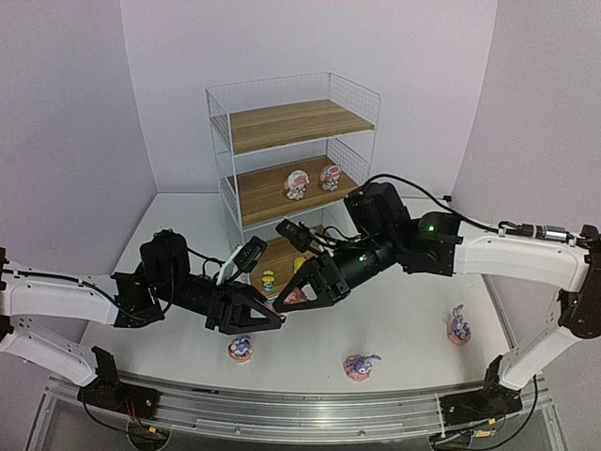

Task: Place and organize the plastic toys onto the shelf

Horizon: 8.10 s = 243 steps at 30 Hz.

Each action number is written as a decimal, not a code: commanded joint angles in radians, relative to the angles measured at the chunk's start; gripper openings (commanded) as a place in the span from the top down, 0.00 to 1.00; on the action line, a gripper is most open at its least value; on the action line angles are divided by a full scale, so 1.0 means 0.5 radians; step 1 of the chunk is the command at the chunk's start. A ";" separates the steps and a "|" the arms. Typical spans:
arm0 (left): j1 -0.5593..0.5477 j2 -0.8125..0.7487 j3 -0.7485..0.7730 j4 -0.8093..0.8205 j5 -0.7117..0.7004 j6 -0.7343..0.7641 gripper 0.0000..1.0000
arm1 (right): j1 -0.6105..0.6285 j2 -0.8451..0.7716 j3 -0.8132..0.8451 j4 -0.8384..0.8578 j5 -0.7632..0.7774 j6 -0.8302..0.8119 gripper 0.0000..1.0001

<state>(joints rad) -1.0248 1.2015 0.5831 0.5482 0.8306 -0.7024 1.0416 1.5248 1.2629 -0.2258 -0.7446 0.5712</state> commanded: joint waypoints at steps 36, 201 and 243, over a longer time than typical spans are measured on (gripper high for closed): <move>-0.012 -0.276 0.118 -0.111 -0.435 0.428 0.41 | -0.011 0.143 -0.017 0.033 0.163 0.973 0.80; -0.470 0.450 0.805 -0.215 -2.817 1.899 1.00 | -0.012 -0.279 -0.365 1.061 1.607 0.573 0.47; -0.472 -0.446 0.723 -3.029 -3.508 -0.911 0.00 | 0.080 0.310 0.326 0.801 2.188 -0.169 0.98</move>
<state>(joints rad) -1.2579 0.9817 0.9035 -0.7383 -0.8437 -0.9001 1.0687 1.6232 1.3287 0.1531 0.2955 0.5479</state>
